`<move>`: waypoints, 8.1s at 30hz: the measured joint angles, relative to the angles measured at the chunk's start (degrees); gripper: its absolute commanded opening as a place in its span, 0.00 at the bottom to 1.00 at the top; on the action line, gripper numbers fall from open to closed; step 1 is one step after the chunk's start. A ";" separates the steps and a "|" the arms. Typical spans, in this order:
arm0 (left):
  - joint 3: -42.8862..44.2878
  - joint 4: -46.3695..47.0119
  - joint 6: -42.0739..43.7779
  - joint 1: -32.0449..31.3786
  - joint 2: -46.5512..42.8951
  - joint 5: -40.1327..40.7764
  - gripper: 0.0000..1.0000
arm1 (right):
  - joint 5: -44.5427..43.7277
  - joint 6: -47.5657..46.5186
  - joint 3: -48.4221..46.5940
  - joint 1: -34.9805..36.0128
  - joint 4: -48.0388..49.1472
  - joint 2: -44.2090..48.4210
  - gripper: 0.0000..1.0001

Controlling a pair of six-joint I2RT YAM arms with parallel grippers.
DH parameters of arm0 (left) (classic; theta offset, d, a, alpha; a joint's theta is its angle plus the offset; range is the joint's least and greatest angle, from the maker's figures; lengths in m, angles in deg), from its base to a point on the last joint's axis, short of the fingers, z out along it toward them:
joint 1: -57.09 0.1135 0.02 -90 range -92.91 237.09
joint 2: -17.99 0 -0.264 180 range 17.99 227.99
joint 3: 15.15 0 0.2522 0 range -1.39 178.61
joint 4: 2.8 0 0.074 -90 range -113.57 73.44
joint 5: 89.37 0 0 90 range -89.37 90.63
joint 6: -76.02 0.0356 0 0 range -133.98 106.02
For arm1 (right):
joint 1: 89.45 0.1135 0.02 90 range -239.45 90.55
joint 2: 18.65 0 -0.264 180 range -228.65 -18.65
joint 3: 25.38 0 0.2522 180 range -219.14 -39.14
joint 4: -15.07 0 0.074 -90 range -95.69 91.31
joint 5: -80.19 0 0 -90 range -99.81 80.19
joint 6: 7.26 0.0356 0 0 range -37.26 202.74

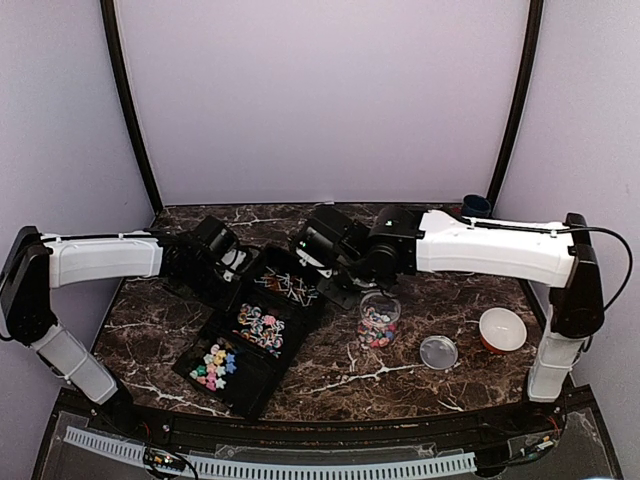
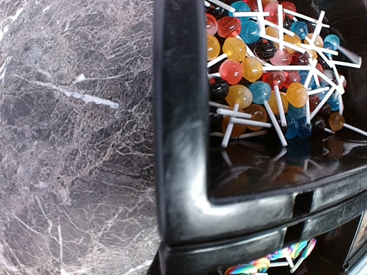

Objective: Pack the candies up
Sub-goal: Scoop the fake candies from the storage box, then place the fake candies in the packing bottle, then move the packing bottle to the center of the board.

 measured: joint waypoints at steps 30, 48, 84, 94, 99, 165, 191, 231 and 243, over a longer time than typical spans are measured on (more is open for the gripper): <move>-2.45 -1.27 6.56 0.37 -3.93 3.45 0.00 | 7.37 -10.16 -11.41 -0.37 4.39 -15.21 0.00; -1.84 -2.45 7.19 6.45 -2.47 -1.64 0.00 | 15.02 -14.84 10.84 -3.39 42.88 -11.32 0.00; 8.37 0.48 7.87 12.66 7.04 -6.97 0.00 | 23.91 -10.14 19.39 -10.45 75.80 -16.31 0.00; 7.82 1.07 7.10 12.96 7.26 -8.96 0.00 | 24.61 -9.29 26.21 -10.62 82.79 -13.70 0.00; 7.82 1.79 6.97 12.96 7.26 -9.84 0.00 | 24.11 -9.31 29.16 -10.78 84.87 -11.67 0.00; 2.51 0.83 1.01 12.98 -2.36 -5.11 0.00 | -8.68 12.35 57.27 3.63 43.39 48.68 0.00; 1.20 1.51 1.03 12.98 -2.36 -5.01 0.00 | -8.55 27.61 49.07 9.55 15.12 45.97 0.00; 0.74 1.66 1.03 12.98 -2.36 -4.90 0.00 | -6.12 31.17 32.89 12.52 -4.50 32.17 0.00; 0.02 2.05 0.96 12.98 -2.84 -4.94 0.00 | -6.27 24.37 32.28 8.22 -0.61 28.72 0.00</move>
